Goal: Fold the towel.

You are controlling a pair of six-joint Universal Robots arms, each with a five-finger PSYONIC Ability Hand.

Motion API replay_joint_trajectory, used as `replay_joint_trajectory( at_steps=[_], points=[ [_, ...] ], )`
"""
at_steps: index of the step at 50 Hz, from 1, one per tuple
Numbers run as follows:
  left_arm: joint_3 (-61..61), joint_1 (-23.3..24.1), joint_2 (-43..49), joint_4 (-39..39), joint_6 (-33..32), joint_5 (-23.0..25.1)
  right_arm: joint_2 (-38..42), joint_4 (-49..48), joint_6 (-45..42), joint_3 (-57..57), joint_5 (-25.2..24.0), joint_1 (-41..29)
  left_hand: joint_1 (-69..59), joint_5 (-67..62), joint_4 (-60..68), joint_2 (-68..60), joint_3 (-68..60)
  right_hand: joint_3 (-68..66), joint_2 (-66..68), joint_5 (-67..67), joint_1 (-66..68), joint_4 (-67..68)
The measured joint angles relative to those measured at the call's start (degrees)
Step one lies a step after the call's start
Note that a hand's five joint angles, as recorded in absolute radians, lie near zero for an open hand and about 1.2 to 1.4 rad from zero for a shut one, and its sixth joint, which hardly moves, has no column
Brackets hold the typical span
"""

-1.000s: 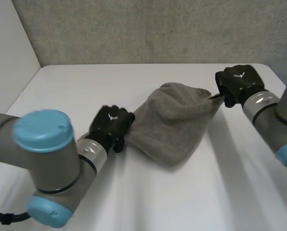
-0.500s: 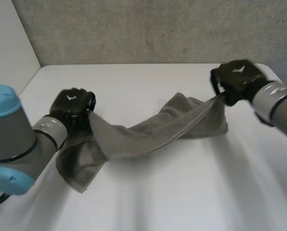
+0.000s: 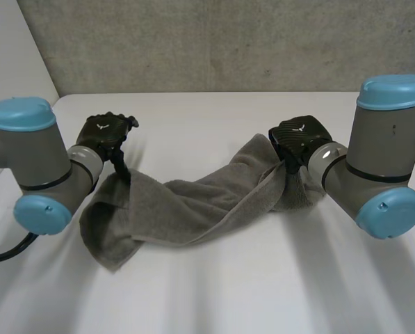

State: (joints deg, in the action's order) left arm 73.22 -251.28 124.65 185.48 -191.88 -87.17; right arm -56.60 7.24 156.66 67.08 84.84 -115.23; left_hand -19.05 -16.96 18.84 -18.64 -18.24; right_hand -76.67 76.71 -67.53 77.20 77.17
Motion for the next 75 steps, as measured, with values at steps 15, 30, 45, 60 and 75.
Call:
replay_joint_trajectory(
  at_steps=[15, 30, 45, 60, 75],
  points=[
    [26.5, 7.1, -17.2, 5.4, -1.1, -0.5, -0.5, -1.5, 0.2, 3.5, 1.1, 1.1, -9.3, -11.7, 9.7, -9.5, -10.1, 0.0, 0.0, 0.0, 0.0, 0.0],
    [34.5, 14.0, -16.4, 15.4, -11.0, -0.7, -0.3, -2.1, 0.2, 5.1, 1.0, 1.0, -22.8, -24.5, 23.0, -23.1, -23.5, 0.0, 0.0, 0.0, 0.0, 0.0],
    [28.0, 13.7, -6.5, 17.1, -11.3, -1.1, 0.0, -2.7, 0.1, 5.9, 1.0, 0.7, -20.1, -21.1, 20.7, -20.5, -20.7, 0.0, 0.0, 0.0, 0.0, 0.0],
    [29.0, 13.2, -8.4, 14.5, -11.3, -0.9, 0.1, -2.8, 0.0, 5.7, 1.0, 1.0, -6.1, -6.6, 6.4, -7.4, -6.3, 0.0, 0.0, 0.0, 0.0, 0.0],
    [32.6, 11.4, -12.5, 13.8, -11.3, -0.8, 0.4, -3.0, -0.1, 4.9, 1.2, 1.0, -5.2, -6.5, 5.7, -6.7, -5.6, 0.0, 0.0, 0.0, 0.0, 0.0]
  ],
)
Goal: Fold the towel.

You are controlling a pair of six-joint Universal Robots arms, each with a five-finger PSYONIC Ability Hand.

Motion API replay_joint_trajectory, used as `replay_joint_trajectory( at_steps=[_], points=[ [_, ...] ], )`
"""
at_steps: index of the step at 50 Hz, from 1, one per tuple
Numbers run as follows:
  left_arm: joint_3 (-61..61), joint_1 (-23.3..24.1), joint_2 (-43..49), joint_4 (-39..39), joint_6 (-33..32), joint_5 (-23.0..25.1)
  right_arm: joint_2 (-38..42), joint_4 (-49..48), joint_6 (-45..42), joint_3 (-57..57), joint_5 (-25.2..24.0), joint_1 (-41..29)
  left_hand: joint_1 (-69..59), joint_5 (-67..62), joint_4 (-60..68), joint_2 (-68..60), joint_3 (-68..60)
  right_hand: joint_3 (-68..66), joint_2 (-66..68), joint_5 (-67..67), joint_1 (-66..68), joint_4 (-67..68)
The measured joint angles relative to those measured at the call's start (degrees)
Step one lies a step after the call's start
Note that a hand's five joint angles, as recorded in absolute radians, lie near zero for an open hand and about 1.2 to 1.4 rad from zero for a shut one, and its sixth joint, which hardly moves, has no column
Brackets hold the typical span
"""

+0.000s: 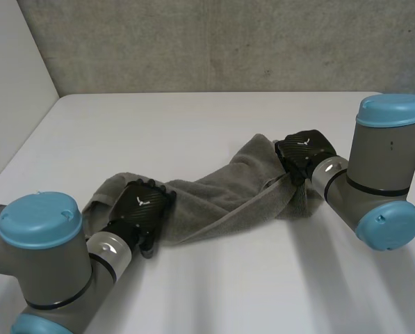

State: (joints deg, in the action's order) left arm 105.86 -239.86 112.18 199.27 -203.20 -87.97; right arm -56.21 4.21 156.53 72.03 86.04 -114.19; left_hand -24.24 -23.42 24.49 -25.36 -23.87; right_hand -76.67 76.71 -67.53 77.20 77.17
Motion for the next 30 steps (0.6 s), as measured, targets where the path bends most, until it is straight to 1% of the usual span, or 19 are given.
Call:
replay_joint_trajectory(
  at_steps=[4, 8, 15, 19, 23, 27, 28, 30],
  points=[
    [-0.7, -0.7, 1.4, 1.6, 0.0, 0.0, 0.2, 0.0, 0.0, 0.1, 0.0, -0.1, -3.3, -4.3, 3.2, -1.7, -3.6, 0.0, 0.0, 0.0, 0.0, 0.0],
    [-1.9, -1.0, 2.9, 3.0, 0.0, -0.1, 0.4, 0.1, 0.0, 0.1, 0.0, -0.2, -11.8, -12.4, 11.6, -10.3, -12.1, 0.0, 0.0, 0.0, 0.0, 0.0],
    [-4.0, -1.0, 4.9, 4.3, 0.0, -0.1, 0.5, 0.1, 0.0, 0.0, 0.0, -0.2, -20.0, -20.4, 19.9, -18.9, -20.4, 0.0, 0.0, 0.0, 0.0, 0.0],
    [-4.5, -1.1, 5.1, 4.4, 0.0, -0.1, 0.5, 0.1, 0.0, -0.1, 0.0, -0.1, -28.4, -28.6, 28.3, -27.4, -28.9, 0.0, 0.0, 0.0, 0.0, 0.0],
    [-4.7, -1.6, 4.7, 4.5, 0.0, -0.1, 0.4, 0.1, 0.0, -0.3, 0.0, 0.0, -33.3, -33.6, 33.4, -32.5, -34.0, 0.0, 0.0, 0.0, 0.0, 0.0],
    [-4.8, -2.5, 3.4, 5.3, 0.0, -0.1, 0.3, 0.1, 0.1, -0.5, -0.1, 0.1, -47.9, -47.5, 47.4, -47.1, -49.1, 0.0, 0.0, 0.0, 0.0, 0.0],
    [-4.8, -2.7, 2.9, 5.7, 0.0, -0.1, 0.3, 0.2, 0.2, -0.6, -0.1, 0.1, -54.2, -55.3, 55.4, -53.9, -56.2, 0.0, 0.0, 0.0, 0.0, 0.0],
    [-4.9, -3.2, 2.2, 6.4, 0.0, -0.1, 0.1, 0.2, 0.3, -0.6, -0.1, 0.1, -57.0, -60.5, 61.9, -58.9, -63.0, 0.0, 0.0, 0.0, 0.0, 0.0]
  ],
)
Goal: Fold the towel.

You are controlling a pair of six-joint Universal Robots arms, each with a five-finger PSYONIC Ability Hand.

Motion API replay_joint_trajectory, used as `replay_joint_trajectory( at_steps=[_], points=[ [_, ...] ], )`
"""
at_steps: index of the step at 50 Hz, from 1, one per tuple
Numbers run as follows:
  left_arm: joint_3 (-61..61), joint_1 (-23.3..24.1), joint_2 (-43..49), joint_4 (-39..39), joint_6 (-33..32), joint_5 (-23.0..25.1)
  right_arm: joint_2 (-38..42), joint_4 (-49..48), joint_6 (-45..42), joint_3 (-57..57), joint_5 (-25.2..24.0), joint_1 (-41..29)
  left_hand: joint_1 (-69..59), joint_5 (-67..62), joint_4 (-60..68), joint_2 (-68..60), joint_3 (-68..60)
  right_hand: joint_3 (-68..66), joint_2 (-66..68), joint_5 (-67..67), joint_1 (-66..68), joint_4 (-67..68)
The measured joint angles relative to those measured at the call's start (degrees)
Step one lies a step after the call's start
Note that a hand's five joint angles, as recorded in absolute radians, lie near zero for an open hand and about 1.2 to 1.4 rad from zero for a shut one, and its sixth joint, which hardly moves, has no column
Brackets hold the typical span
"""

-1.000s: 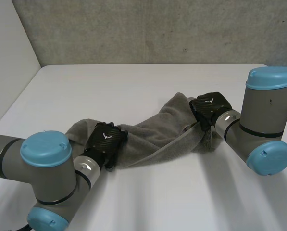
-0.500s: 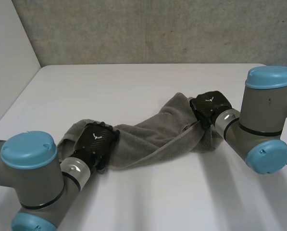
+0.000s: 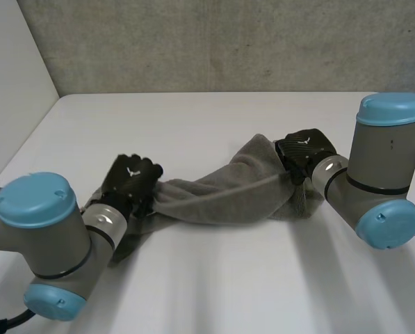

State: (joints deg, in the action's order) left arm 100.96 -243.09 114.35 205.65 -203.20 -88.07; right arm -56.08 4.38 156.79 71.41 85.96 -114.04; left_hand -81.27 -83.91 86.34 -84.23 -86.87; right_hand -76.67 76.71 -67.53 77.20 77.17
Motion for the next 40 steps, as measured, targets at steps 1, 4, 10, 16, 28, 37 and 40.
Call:
replay_joint_trajectory(
  at_steps=[1, 4, 10, 16, 28, 37, 40],
  points=[
    [0.0, -0.1, -0.2, 0.2, 0.0, 0.0, 0.0, 0.0, 0.0, 0.0, 0.0, 0.0, 0.0, -0.1, 0.3, 0.0, -0.6, 0.0, 0.0, 0.0, 0.0, 0.0],
    [-0.5, -1.1, -1.6, 1.1, 0.0, -0.2, -0.8, 0.1, 0.4, -0.1, 0.0, 0.2, 0.0, -0.2, 0.3, 0.0, -1.1, 0.0, 0.0, 0.0, 0.0, 0.0],
    [-2.4, -2.0, -6.3, 1.3, 0.2, -1.2, -6.8, 0.2, 2.3, -0.9, -0.4, 1.1, 0.0, -0.2, 0.3, 0.0, -1.2, 0.0, 0.0, 0.0, 0.0, 0.0],
    [-5.7, -1.7, -16.5, 0.3, 0.7, -2.8, -17.4, 1.7, 5.7, -3.3, -2.5, 3.3, 0.0, -0.3, 0.3, -0.1, -1.4, 0.0, 0.0, 0.0, 0.4, 0.0],
    [-14.5, -0.9, -27.1, -8.7, 0.6, -2.4, -27.8, 13.8, 1.9, -11.4, -11.3, 8.1, -0.3, -0.5, 0.3, -0.1, -1.5, 0.0, 0.0, -0.1, 0.5, 0.0],
    [-15.6, -2.3, -14.7, -16.4, 0.3, -2.0, -18.1, 16.0, -7.7, -11.6, -10.1, 5.7, -0.3, -0.5, 0.3, -0.3, -1.5, 0.0, 0.0, -0.1, 0.5, 0.0],
    [-14.3, -2.7, -11.3, -17.5, 0.3, -1.9, -14.3, 15.8, -8.8, -11.1, -9.0, 4.1, -0.3, -0.5, 0.3, -0.4, -1.5, 8.0, -8.5, 9.1, -9.2, -8.5]
  ],
)
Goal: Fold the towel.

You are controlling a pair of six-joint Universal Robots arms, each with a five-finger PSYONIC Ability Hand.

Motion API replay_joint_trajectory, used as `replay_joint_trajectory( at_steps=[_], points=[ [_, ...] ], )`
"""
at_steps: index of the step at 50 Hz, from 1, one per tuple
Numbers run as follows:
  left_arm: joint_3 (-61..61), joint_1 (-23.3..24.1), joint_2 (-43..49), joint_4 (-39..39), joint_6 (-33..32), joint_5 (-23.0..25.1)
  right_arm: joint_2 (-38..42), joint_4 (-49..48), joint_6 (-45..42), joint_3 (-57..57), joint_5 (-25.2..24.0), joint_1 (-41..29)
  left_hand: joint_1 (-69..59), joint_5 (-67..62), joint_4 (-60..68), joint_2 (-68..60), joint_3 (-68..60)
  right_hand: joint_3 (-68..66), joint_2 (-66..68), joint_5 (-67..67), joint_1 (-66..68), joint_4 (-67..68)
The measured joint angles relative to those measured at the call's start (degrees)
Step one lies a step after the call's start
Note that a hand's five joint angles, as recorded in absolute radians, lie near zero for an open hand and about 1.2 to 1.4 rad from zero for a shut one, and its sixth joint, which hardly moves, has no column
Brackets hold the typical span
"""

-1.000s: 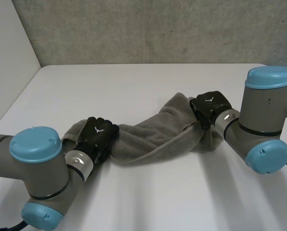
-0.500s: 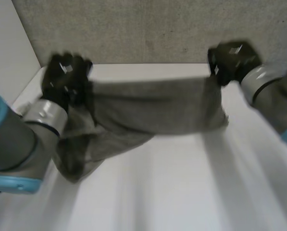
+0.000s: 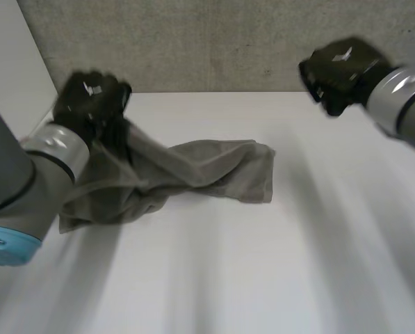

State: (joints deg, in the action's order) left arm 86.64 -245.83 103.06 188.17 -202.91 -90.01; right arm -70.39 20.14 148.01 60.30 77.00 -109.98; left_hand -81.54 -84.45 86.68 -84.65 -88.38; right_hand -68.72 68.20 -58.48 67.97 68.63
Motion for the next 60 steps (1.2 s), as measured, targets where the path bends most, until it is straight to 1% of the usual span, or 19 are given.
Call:
replay_joint_trajectory(
  at_steps=[1, 2, 4, 7, 11, 16, 24, 31, 37, 40, 43, 45, 47, 48, 49, 50, 55, 58, 60],
  points=[
    [0.8, -0.1, 0.9, -0.2, 0.0, 0.0, 1.5, -0.1, -0.2, 0.1, 0.4, -0.6, 0.0, 0.0, 0.0, 0.0, 0.0, 8.1, -8.1, 8.1, -7.2, -7.9],
    [1.3, -0.2, 1.4, -0.3, 0.0, 0.0, 2.4, -0.2, -0.2, 0.2, 0.6, -0.9, 0.0, 0.0, 0.0, 0.0, 0.0, 12.8, -13.0, 13.1, -12.2, -12.7],
    [3.5, -0.3, 2.5, -0.2, 0.0, 0.1, 6.1, -0.7, -0.2, 0.1, 1.2, -1.8, 0.0, 0.0, 0.0, 0.0, 0.0, 28.6, -28.5, 28.7, -28.0, -27.8],
    [6.3, -0.3, 2.9, 0.5, 0.0, 0.4, 10.1, -1.3, -0.1, -0.4, 1.6, -2.4, 0.0, 0.0, 0.0, 0.0, 0.0, 31.7, -30.6, 33.6, -31.4, -32.0],
    [10.3, -0.2, 2.3, 2.1, 0.0, 0.9, 15.3, -2.1, 0.4, -2.5, 1.7, -3.0, 0.0, 0.0, 0.0, 0.0, 0.0, 37.7, -37.2, 39.9, -37.6, -37.6],
    [14.8, -0.1, -0.3, 4.4, -0.1, 1.2, 21.0, -2.5, 1.8, -7.5, 1.8, -4.4, 0.0, 0.0, 0.0, 0.0, -0.1, 41.0, -40.5, 43.4, -40.8, -41.1],
    [23.2, 0.0, -8.4, 8.3, -0.1, 1.3, 30.3, -2.6, 7.4, -18.8, 0.4, -6.0, 0.0, 0.0, 0.0, 0.0, -0.1, 41.6, -41.1, 44.3, -41.5, -41.8],
    [30.0, 0.5, -15.6, 11.8, -0.2, 1.2, 37.3, -2.8, 10.4, -27.0, -4.2, -7.5, 0.0, 0.0, 0.0, 0.0, -0.1, 41.6, -41.2, 44.3, -41.5, -41.8],
    [33.1, 0.4, -18.3, 12.8, -0.2, 1.2, 43.5, -2.9, 11.3, -33.9, -6.5, -8.5, 0.0, 0.0, 0.0, 0.0, -0.1, 41.6, -41.2, 44.2, -41.5, -41.8],
    [34.2, 0.1, -18.7, 13.0, -0.2, 1.2, 47.0, -3.0, 11.7, -37.9, -6.9, -8.9, 0.0, 0.0, 0.0, 0.0, -0.1, 41.6, -41.2, 43.3, -41.5, -41.8],
    [34.9, 0.0, -18.7, 13.0, -0.1, 1.2, 49.7, -3.0, 11.8, -41.2, -6.7, -9.2, 0.0, 0.0, 0.0, 0.0, -0.1, 39.0, -38.6, 38.7, -38.3, -39.3],
    [35.1, -0.1, -18.6, 13.0, -0.1, 1.2, 51.3, -3.0, 11.9, -43.3, -6.5, -9.5, -0.3, 0.0, 0.0, 0.0, -0.1, 26.9, -26.1, 26.1, -26.2, -26.8],
    [35.2, -0.1, -18.5, 13.0, -0.1, 1.2, 52.2, -2.9, 12.0, -44.7, -6.2, -9.6, -0.3, 0.0, 0.0, 0.0, -0.1, 8.9, -7.3, 9.1, -7.9, -9.7],
    [35.1, -0.1, -18.5, 13.1, -0.1, 1.2, 52.3, -2.9, 12.0, -45.0, -6.1, -9.7, -0.3, 0.0, 0.0, 0.0, -0.1, 4.8, -3.0, 4.8, -3.5, -4.3],
    [35.0, -0.1, -18.5, 13.1, -0.1, 1.2, 52.4, -2.8, 12.1, -45.3, -6.0, -9.8, -0.3, 0.0, 0.0, 0.0, -0.1, -2.0, 4.5, -3.0, 4.2, 2.5],
    [34.9, -0.2, -18.5, 13.3, -0.1, 1.2, 52.2, -2.8, 12.3, -45.7, -5.8, -9.8, -0.3, 0.0, 0.0, 0.0, -0.1, -6.4, 7.8, -7.2, 8.2, 7.1],
    [33.8, -0.2, -18.4, 14.4, -0.1, 1.2, 48.6, -2.4, 14.2, -45.3, -4.8, -9.9, -0.3, 0.0, 0.0, 0.0, -0.1, -7.3, 8.1, -8.3, 8.7, 8.4],
    [32.6, -0.3, -18.4, 15.3, -0.2, 1.1, 44.3, -2.2, 15.7, -43.7, -4.4, -9.6, -0.3, 0.0, 0.0, 0.0, -0.1, -7.3, 8.1, -8.3, 8.7, 8.4],
    [31.4, -0.4, -18.4, 16.0, -0.1, 1.1, 39.7, -2.0, 16.6, -41.1, -4.2, -9.3, -0.3, 0.0, 0.0, 0.0, -0.1, -7.3, 8.1, -8.3, 8.7, 8.4]
  ],
)
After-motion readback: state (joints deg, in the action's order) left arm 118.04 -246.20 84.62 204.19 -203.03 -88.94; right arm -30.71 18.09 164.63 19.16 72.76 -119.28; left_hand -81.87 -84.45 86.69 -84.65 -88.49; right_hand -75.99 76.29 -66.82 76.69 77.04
